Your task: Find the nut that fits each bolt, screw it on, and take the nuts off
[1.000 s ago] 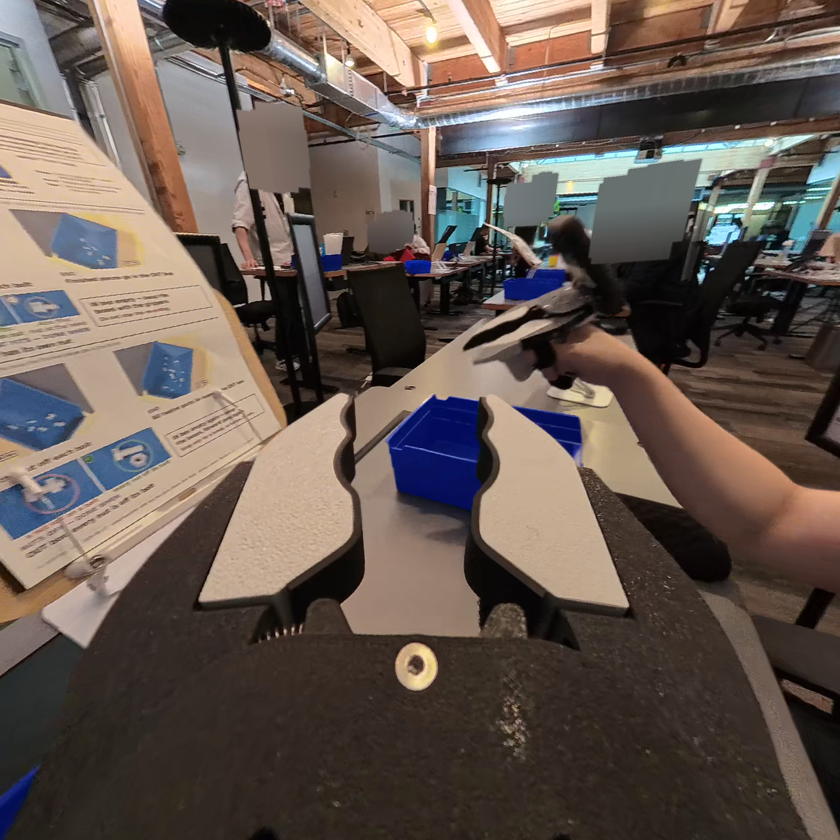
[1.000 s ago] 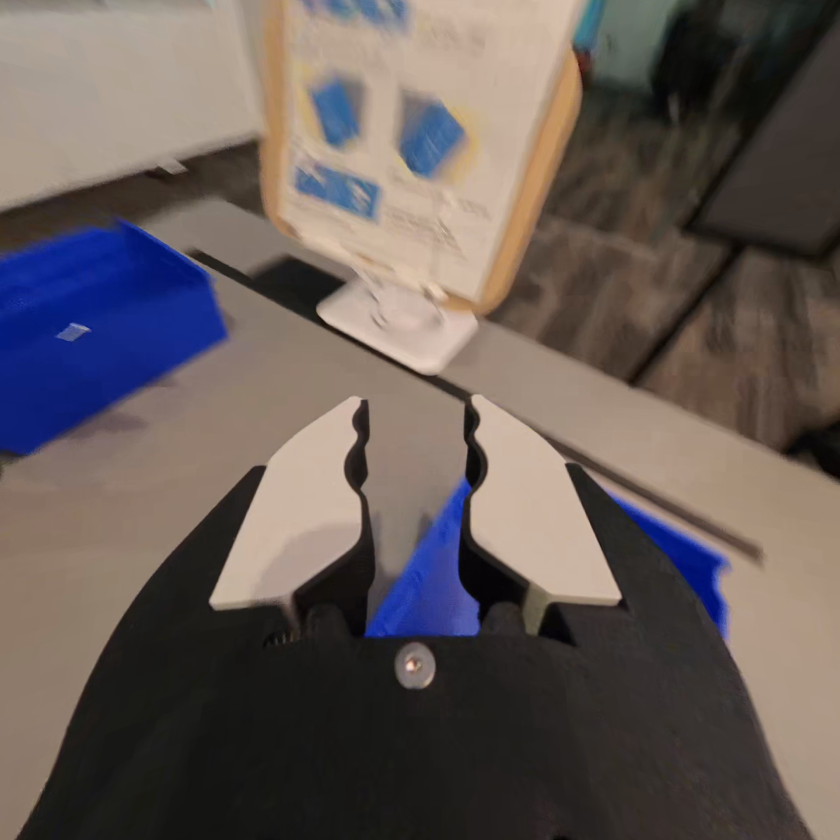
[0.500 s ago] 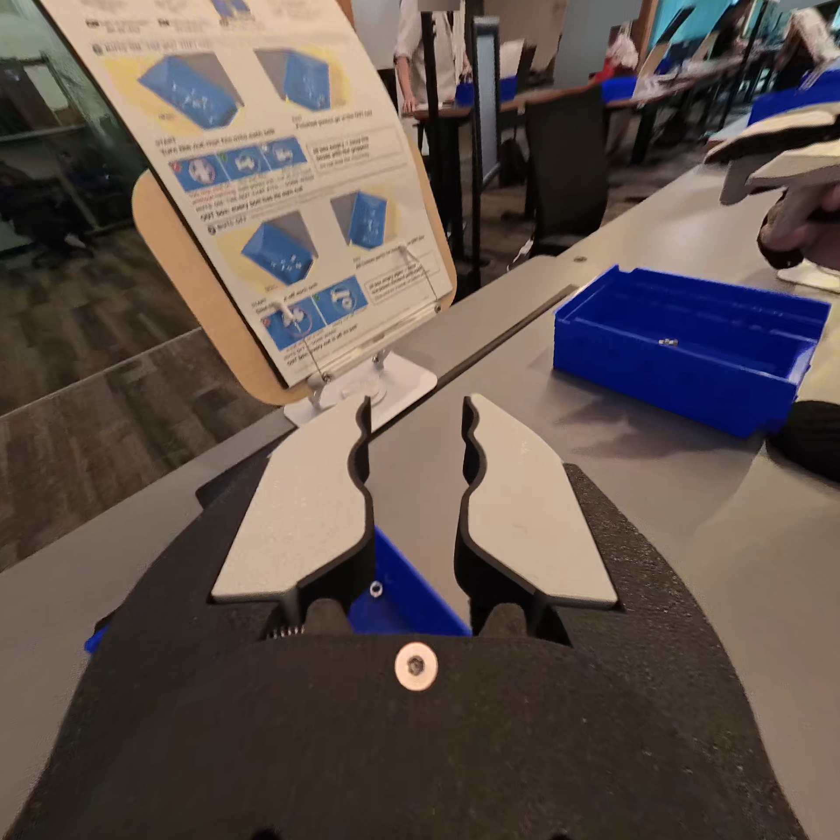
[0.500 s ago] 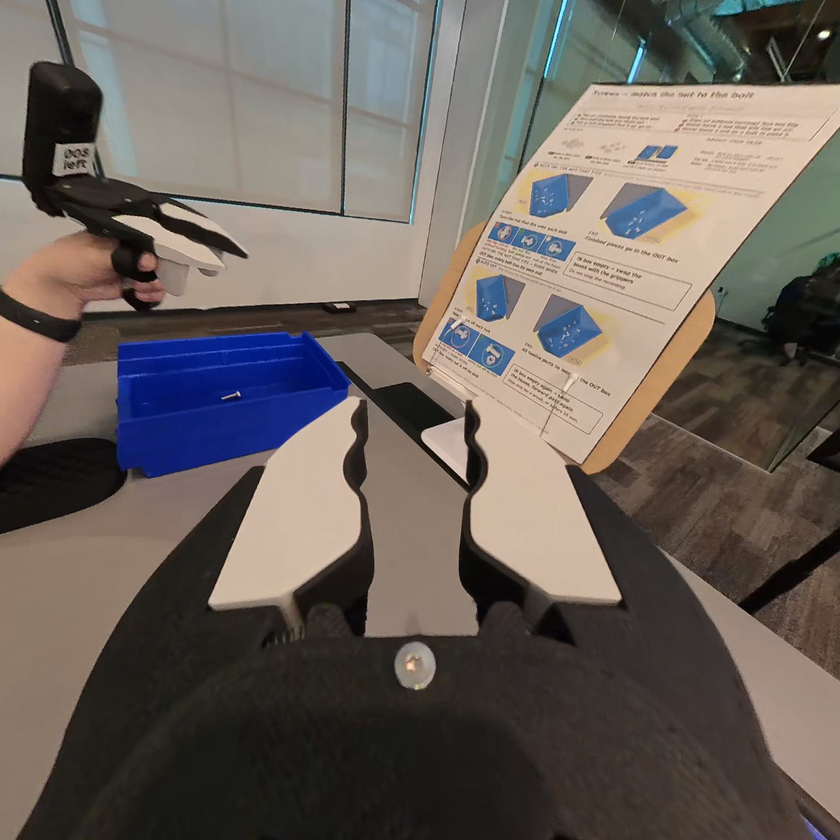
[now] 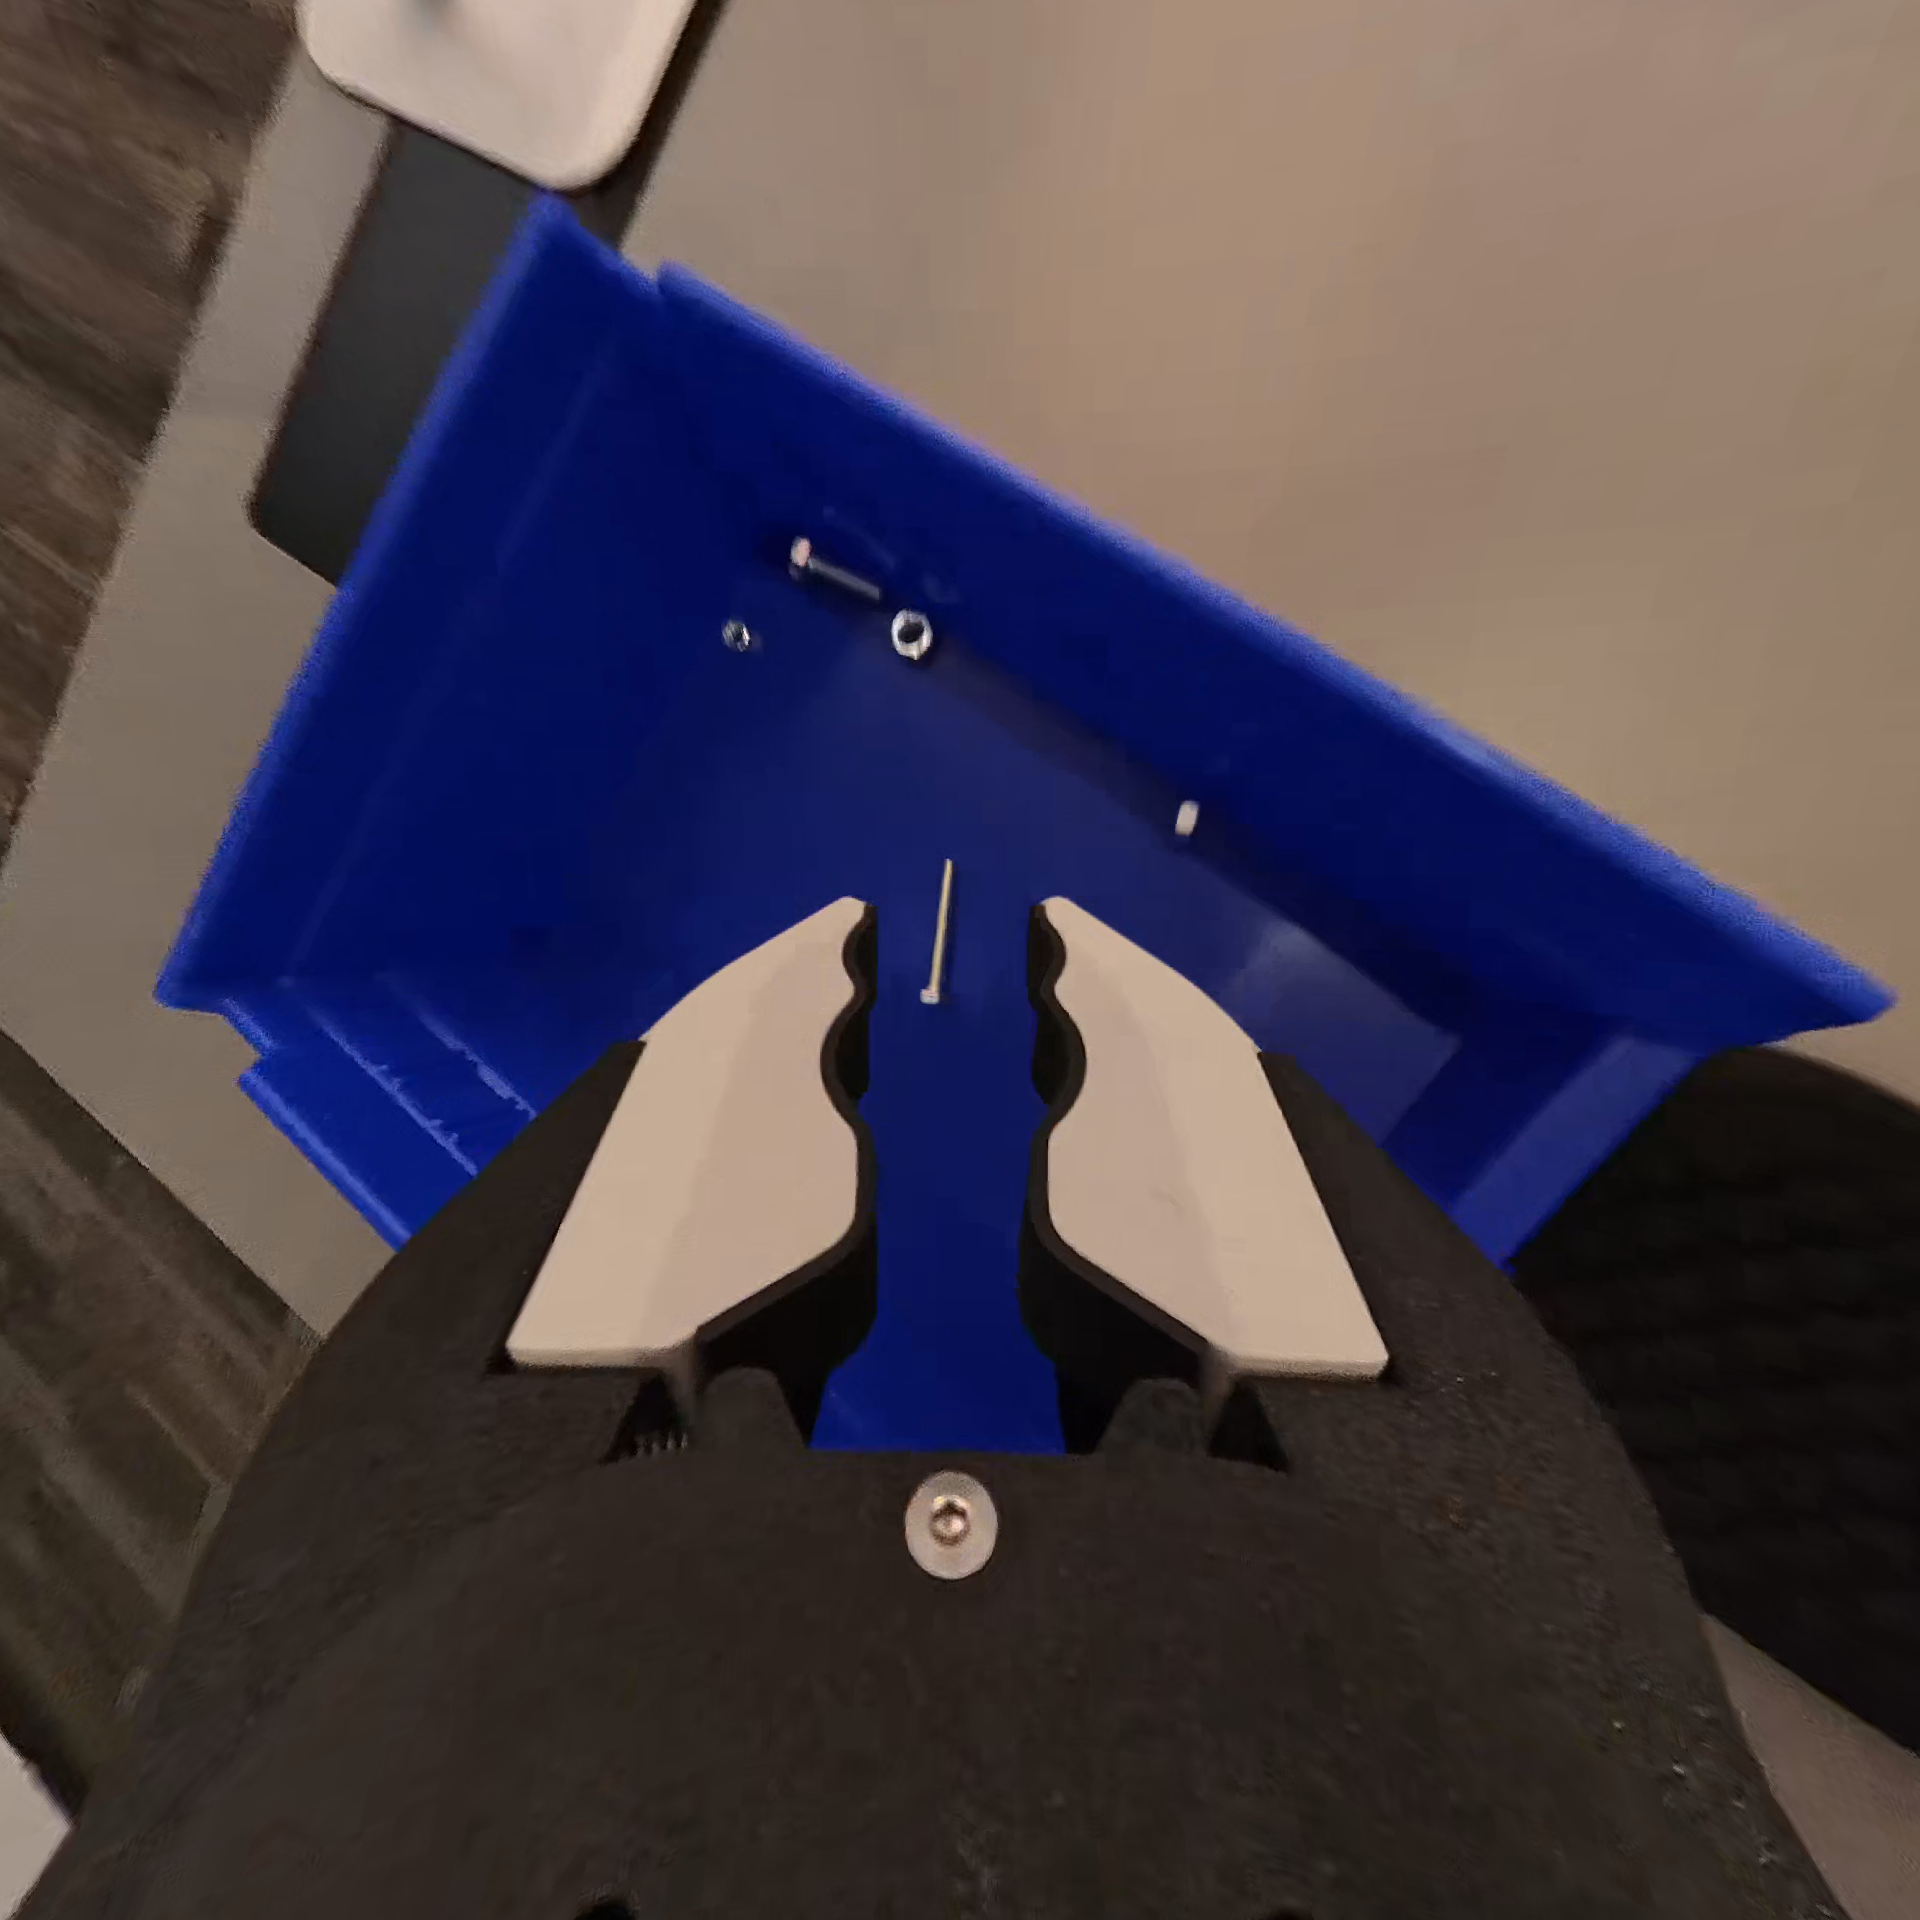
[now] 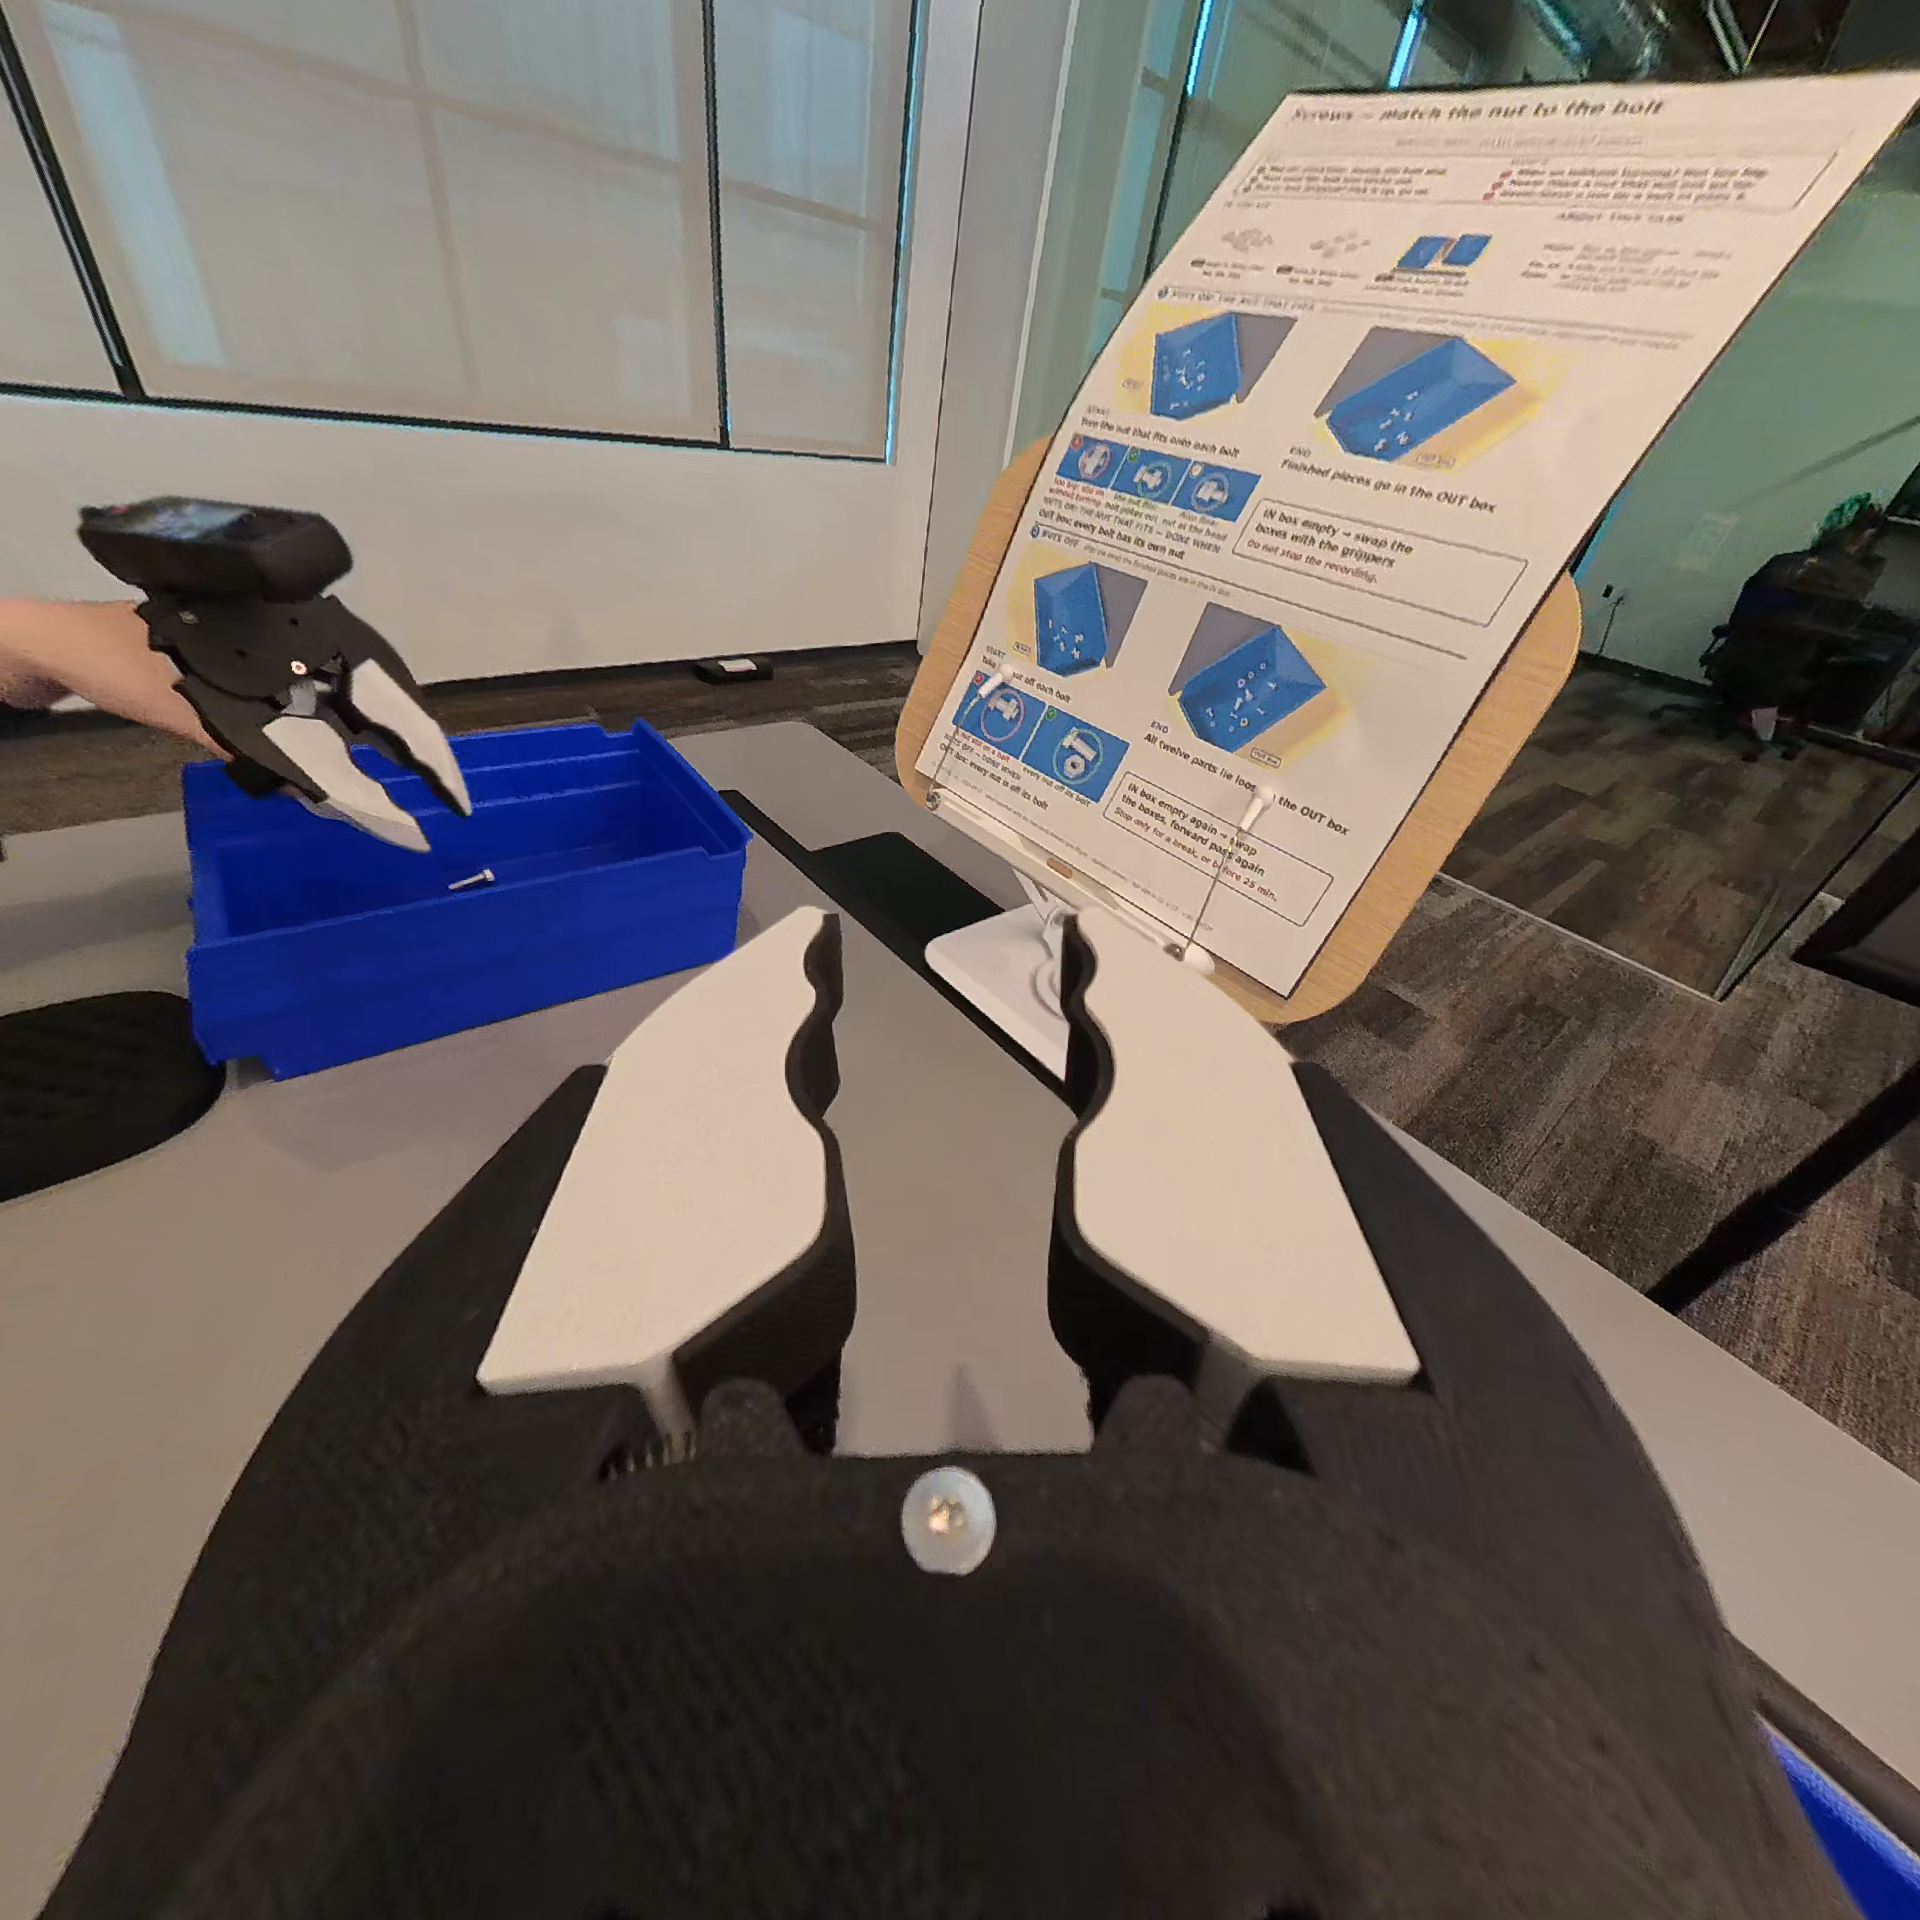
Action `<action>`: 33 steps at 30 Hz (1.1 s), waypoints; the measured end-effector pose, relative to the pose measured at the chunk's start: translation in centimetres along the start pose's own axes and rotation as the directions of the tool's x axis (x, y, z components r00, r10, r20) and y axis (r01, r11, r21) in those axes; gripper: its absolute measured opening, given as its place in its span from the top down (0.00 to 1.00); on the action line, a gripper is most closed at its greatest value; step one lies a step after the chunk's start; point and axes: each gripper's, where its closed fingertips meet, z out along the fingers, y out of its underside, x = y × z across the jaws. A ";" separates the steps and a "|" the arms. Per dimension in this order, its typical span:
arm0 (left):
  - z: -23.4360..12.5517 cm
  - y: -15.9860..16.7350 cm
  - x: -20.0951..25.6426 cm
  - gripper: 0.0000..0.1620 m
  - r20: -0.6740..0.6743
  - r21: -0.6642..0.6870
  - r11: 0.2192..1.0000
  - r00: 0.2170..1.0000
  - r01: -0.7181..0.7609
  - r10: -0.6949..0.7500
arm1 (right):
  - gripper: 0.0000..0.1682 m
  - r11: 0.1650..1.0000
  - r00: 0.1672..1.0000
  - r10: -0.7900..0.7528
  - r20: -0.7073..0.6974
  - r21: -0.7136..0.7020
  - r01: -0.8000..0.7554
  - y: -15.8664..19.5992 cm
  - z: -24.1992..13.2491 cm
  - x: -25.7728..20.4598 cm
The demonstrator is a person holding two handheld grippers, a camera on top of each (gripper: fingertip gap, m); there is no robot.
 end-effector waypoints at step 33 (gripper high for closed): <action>8.2 6.7 -0.2 0.90 -0.262 -0.373 0.914 0.963 -0.160 0.061 | 0.76 0.982 0.999 -0.012 -0.032 -0.191 0.006 5.0 2.7 0.7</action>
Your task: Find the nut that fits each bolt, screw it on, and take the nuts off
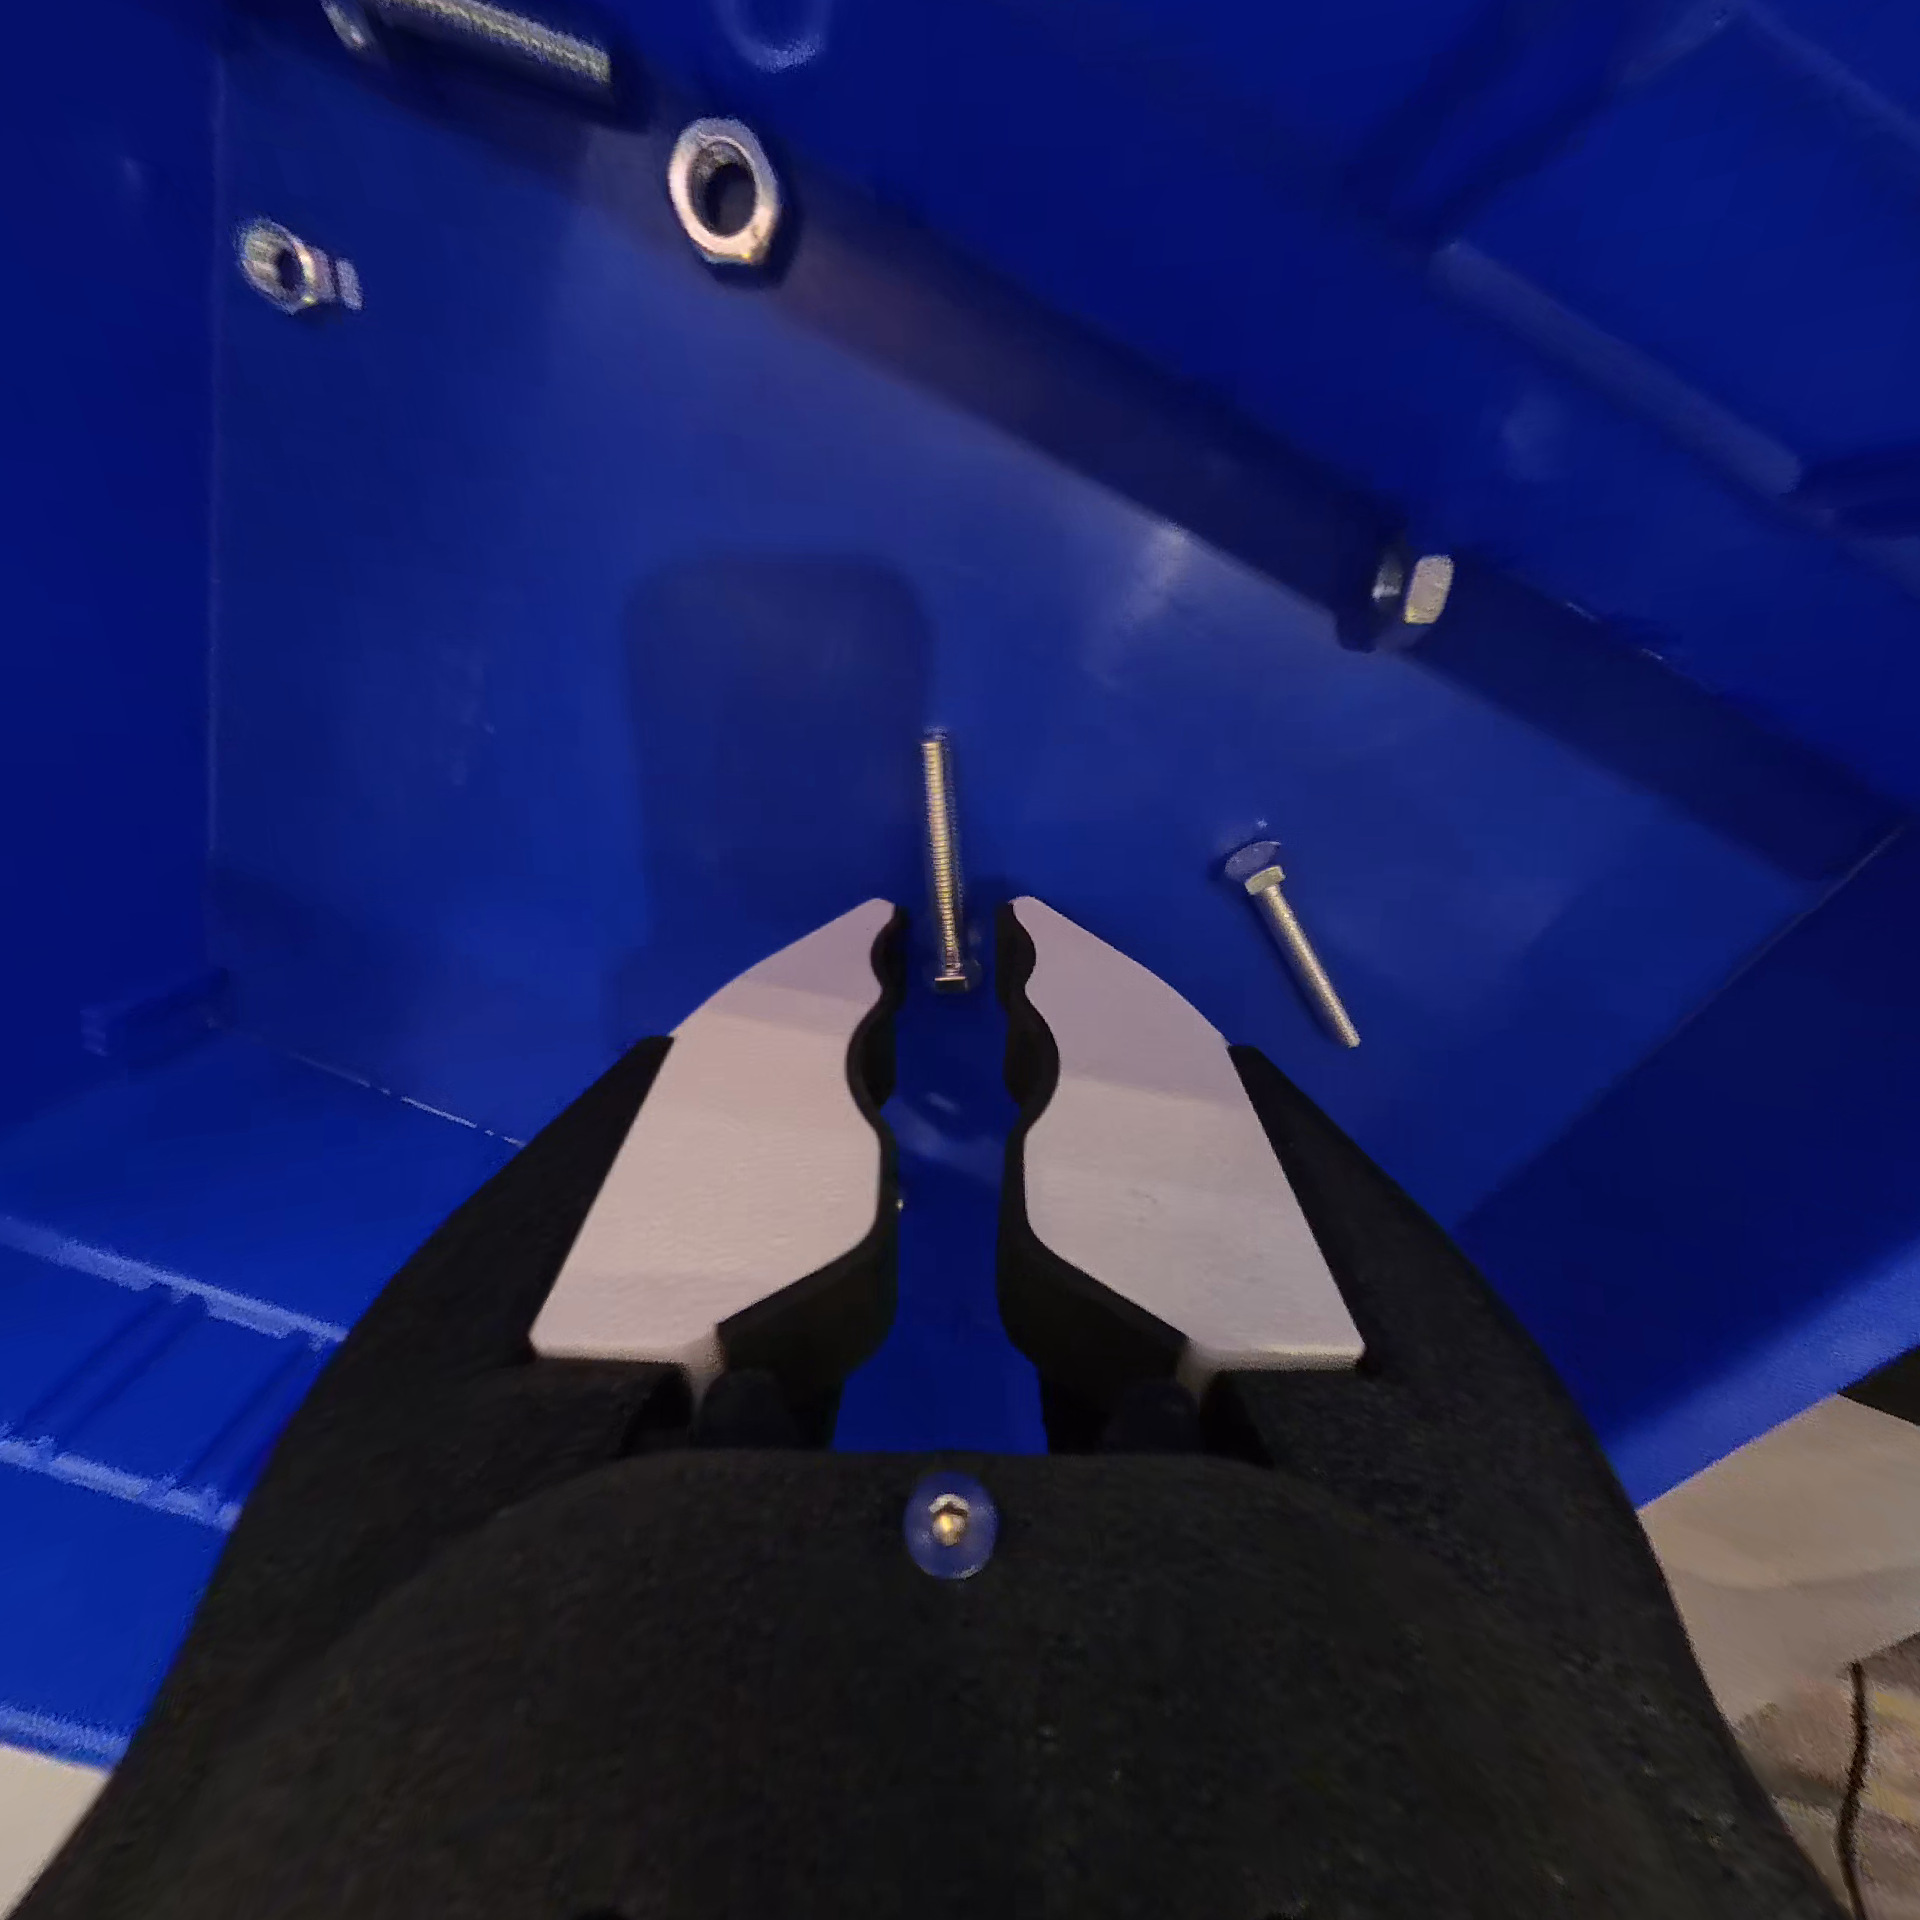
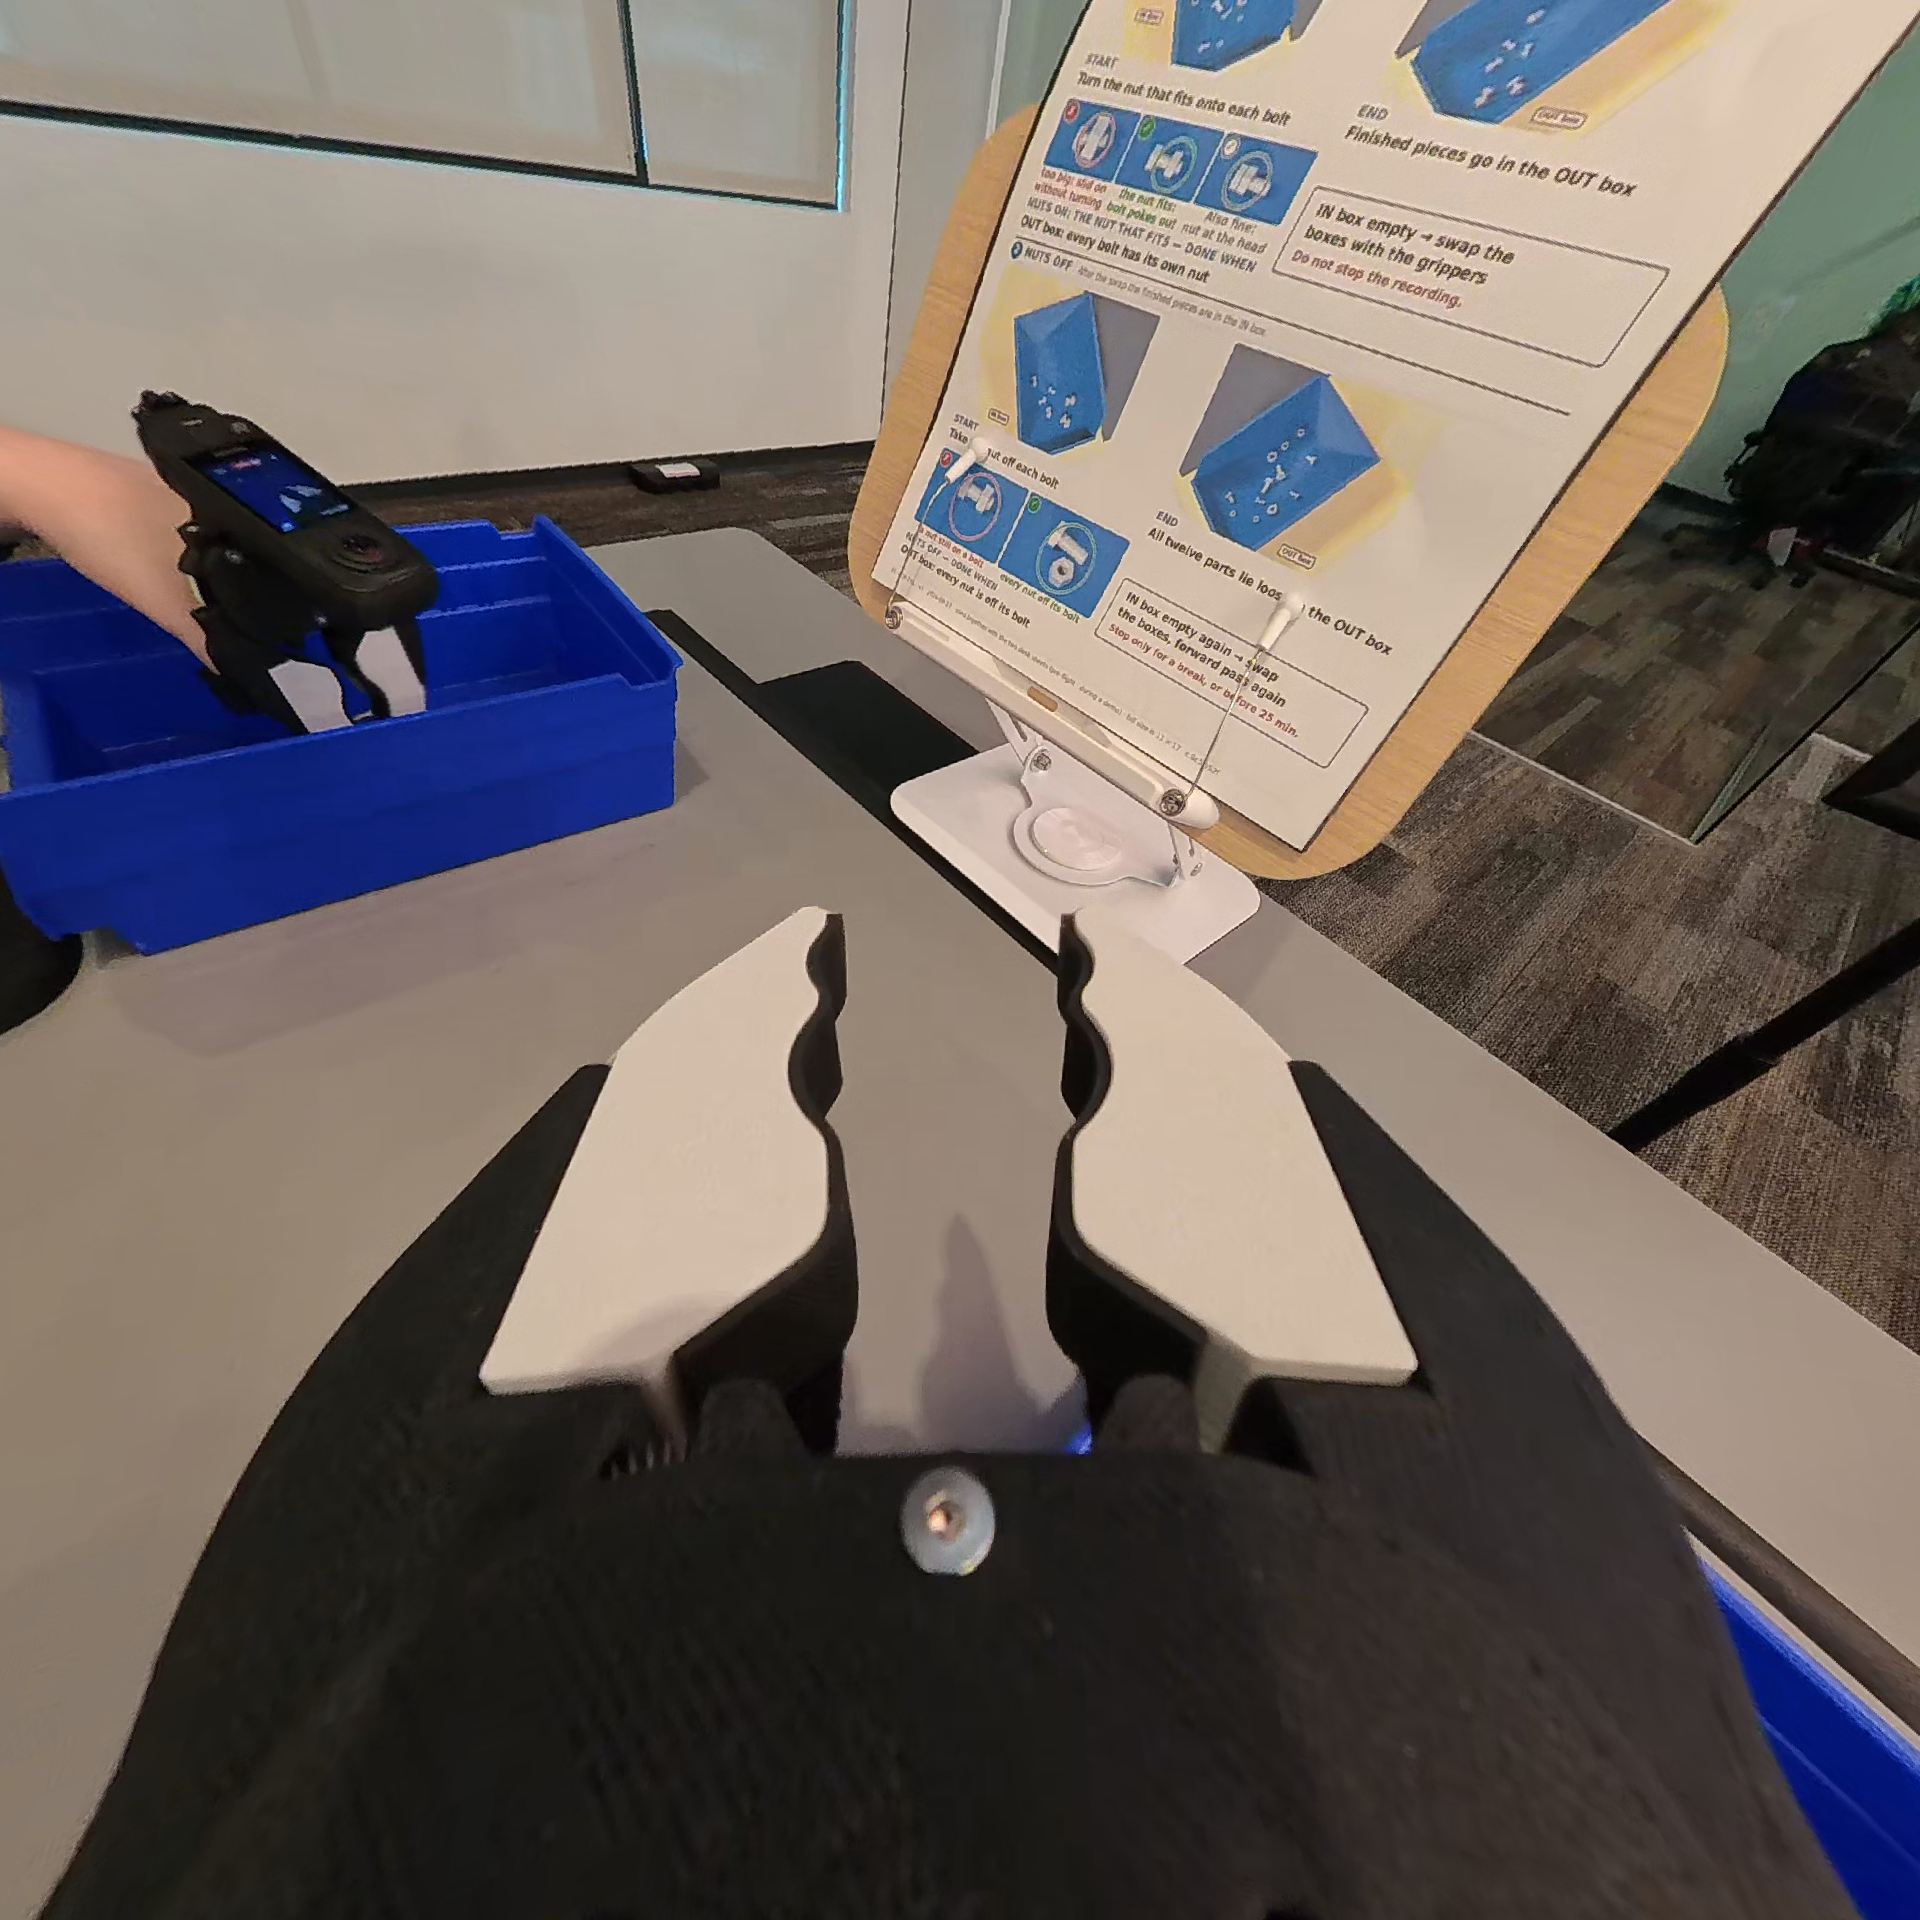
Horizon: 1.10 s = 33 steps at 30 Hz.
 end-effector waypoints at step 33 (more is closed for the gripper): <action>-20.7 -15.2 8.4 0.97 -0.179 0.873 0.452 0.983 0.183 -0.052 | 0.82 0.903 0.863 0.048 0.502 0.349 -0.253 -7.1 0.9 -11.4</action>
